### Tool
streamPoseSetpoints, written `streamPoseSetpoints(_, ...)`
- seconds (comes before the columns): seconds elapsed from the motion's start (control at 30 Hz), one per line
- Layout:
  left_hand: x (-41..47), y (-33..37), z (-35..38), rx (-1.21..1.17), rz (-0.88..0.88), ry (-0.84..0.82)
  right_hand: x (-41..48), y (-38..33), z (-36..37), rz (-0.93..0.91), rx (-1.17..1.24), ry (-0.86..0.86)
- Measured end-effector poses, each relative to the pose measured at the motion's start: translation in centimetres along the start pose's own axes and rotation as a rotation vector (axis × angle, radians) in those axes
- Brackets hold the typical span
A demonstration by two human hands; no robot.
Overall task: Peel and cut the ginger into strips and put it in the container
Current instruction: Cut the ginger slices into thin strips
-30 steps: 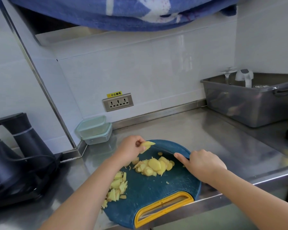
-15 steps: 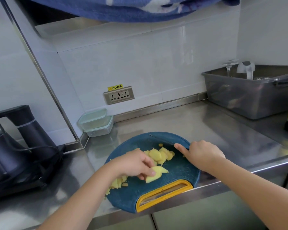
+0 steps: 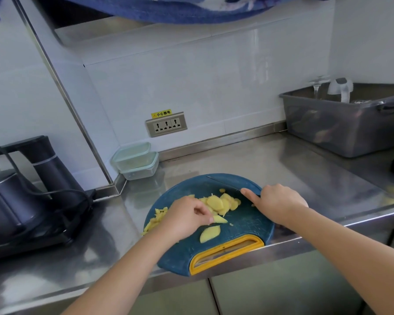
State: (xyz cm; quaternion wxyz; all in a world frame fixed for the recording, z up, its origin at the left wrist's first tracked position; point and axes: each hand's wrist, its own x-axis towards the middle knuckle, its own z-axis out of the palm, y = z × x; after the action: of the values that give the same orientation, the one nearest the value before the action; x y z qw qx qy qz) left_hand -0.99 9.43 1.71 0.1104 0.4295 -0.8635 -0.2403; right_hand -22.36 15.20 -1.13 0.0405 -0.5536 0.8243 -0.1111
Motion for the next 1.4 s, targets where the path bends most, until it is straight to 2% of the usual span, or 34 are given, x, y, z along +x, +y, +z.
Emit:
streamPoseSetpoints(0.2, -1.1, -0.7, -0.4, -0.104, -0.136, -0.048, 0.1, 0.1, 0.1, 0.000, -0.009, -0.003)
streamPoseSetpoints(0.5, -1.5, -0.5, 0.5, 0.043, -0.113, -0.047, 0.2, 0.1, 0.3, 0.002, -0.015, 0.005)
streamPoseSetpoints(0.7, -2.0, 0.5, 1.9, 0.167, -0.037, 0.033, 0.3, 0.2, 0.4, 0.004, -0.012, 0.005)
streamPoseSetpoints(0.83, -1.9, 0.4, 1.8, 0.152, -0.212, 0.060, 0.3, 0.2, 0.4, 0.004, -0.004, 0.006)
streamPoseSetpoints(0.93, -1.6, 0.5, 1.4, 0.148, -0.373, -0.013, 0.3, 0.2, 0.3, 0.007, 0.001, -0.001)
streamPoseSetpoints(1.17, -0.5, 0.9, 0.4, -0.046, -0.573, -0.140, 0.4, 0.2, 0.4, -0.005, 0.006, 0.003)
streamPoseSetpoints(1.4, -0.7, 1.8, 0.8, -0.289, -0.539, -0.113, 0.2, 0.2, 0.3, -0.013, 0.003, 0.017)
